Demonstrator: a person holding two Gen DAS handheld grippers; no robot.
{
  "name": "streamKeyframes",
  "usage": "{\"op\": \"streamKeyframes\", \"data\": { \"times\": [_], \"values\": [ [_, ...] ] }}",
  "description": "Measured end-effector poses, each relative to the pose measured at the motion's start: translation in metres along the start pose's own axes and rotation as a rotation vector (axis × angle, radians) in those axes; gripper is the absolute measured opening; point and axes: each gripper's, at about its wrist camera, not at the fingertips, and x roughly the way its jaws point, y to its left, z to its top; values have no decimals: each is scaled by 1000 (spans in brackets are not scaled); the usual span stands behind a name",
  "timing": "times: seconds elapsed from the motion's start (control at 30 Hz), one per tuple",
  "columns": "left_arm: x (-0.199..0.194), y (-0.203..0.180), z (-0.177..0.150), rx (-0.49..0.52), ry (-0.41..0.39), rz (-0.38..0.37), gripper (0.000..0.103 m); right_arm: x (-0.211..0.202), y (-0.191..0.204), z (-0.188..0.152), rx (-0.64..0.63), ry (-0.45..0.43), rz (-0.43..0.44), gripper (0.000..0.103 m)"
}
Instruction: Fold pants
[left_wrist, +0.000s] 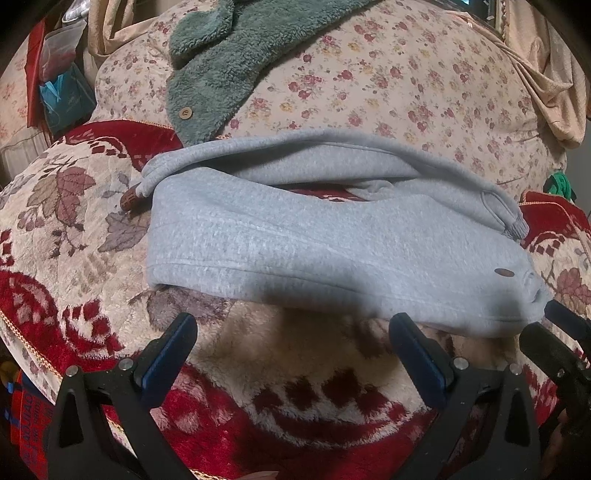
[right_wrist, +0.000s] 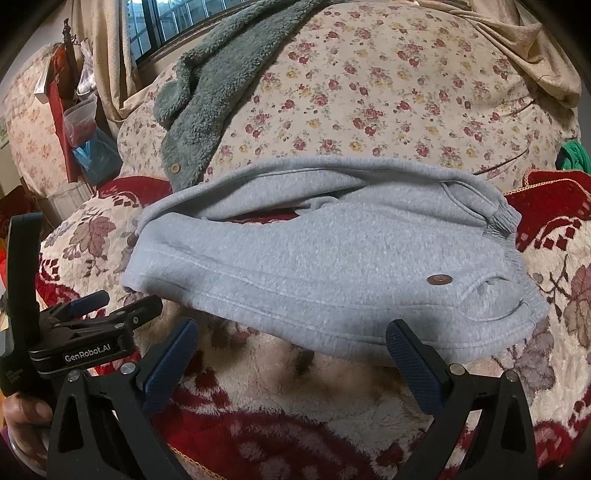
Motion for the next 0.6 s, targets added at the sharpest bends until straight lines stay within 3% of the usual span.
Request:
{"op": "streamKeyframes", "data": {
  "times": [0.6],
  "values": [
    [0,-5,3,7,7,-4,103,4,-2,-1,10,11,-13,103]
  ]
}}
